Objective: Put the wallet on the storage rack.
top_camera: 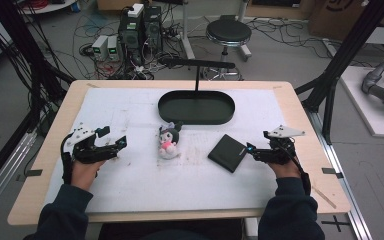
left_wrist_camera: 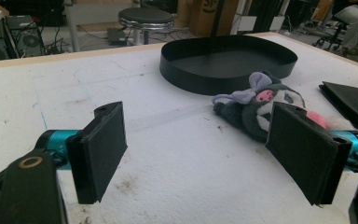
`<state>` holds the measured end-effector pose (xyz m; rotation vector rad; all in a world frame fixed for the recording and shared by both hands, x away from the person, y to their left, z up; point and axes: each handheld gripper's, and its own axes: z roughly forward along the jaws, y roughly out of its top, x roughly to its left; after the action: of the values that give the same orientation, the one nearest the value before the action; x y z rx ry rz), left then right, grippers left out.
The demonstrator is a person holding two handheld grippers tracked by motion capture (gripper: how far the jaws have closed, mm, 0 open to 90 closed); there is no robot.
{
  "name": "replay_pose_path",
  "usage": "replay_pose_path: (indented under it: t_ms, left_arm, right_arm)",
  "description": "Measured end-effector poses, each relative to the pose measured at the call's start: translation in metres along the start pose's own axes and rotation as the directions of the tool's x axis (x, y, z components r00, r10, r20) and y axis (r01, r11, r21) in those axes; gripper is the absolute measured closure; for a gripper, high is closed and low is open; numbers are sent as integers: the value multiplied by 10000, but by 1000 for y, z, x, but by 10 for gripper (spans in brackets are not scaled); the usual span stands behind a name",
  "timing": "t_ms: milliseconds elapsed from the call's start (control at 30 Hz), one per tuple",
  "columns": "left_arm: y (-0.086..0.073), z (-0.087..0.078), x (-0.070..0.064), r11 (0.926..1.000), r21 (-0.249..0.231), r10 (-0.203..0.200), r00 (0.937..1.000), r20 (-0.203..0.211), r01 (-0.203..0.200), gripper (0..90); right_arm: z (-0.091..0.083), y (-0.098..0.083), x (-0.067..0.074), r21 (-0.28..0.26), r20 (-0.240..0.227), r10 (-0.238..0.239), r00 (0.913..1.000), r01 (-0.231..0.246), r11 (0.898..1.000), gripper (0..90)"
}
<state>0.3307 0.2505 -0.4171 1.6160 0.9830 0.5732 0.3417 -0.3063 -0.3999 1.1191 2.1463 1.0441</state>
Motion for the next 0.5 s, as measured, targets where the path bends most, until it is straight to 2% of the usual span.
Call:
replay_pose_path:
  t_ms: [267, 400, 500]
  left_arm:
    - [1, 1, 0, 10000, -45, -43, 10000, -42, 43, 196]
    - [1, 0, -2, 9999, -73, 76, 9999, -96, -77, 201]
    - [1, 1, -3, 9998, -59, 169, 9998, -64, -169, 206]
  right_arm:
    - [0, 0, 1, -80, -59, -34, 10000, 34, 10000, 211]
    - [-1, -1, 2, -165, 21, -291, 9996, 292, 9994, 212]
    - [-2, -1, 5, -323, 24, -802, 9968, 802, 9963, 211]
